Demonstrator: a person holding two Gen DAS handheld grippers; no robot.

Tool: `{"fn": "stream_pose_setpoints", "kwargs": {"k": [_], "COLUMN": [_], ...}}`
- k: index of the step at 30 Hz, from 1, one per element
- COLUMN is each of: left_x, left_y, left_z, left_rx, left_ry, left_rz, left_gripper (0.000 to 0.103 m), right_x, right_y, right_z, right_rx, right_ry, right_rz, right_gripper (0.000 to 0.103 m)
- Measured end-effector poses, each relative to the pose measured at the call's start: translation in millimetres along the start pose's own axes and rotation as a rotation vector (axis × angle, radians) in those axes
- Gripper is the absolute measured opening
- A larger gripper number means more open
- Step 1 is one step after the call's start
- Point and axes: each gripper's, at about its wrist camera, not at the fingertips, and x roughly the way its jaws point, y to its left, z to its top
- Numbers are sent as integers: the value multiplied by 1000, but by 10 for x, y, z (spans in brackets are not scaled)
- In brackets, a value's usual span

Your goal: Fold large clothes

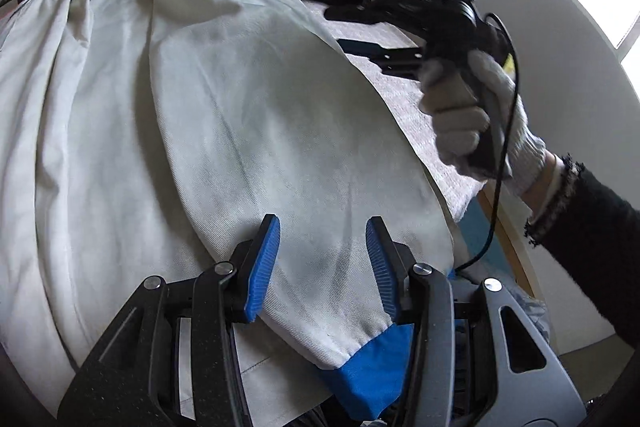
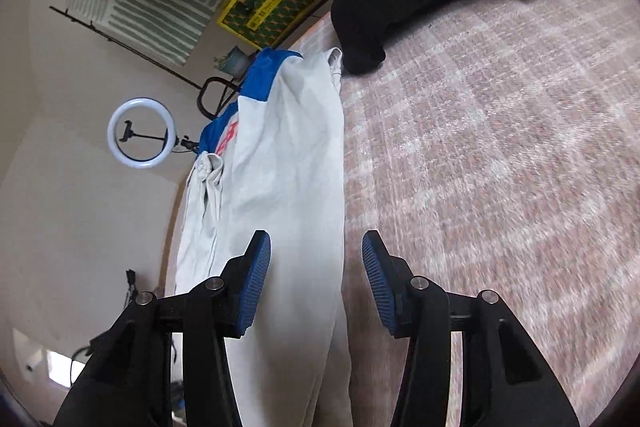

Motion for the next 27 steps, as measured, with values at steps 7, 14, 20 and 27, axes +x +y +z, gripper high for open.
{"fn": "stream_pose_setpoints", "kwargs": {"k": [7,14,20,27], "left_x": [88,361,376,393], "left_y": [-144,-424,-593,-671], "left_z": [-69,-165,-273,-330], "left_rx": [20,67,105,146], "left_ry": [6,30,18,10], "left_rz": [-55,-82,-109,-149], "left_gripper": [46,46,46,47], "right_x": [193,462,-205,-1470], "right_y": [358,392,398,426], "right_z": [267,403,159,-509], "right_rx": [-165,-254,-209,-168], "right_ry": [24,104,41,-89], "right_rz": [-105,-300,-238,-171], "right_gripper": [1,5,5,5]}}
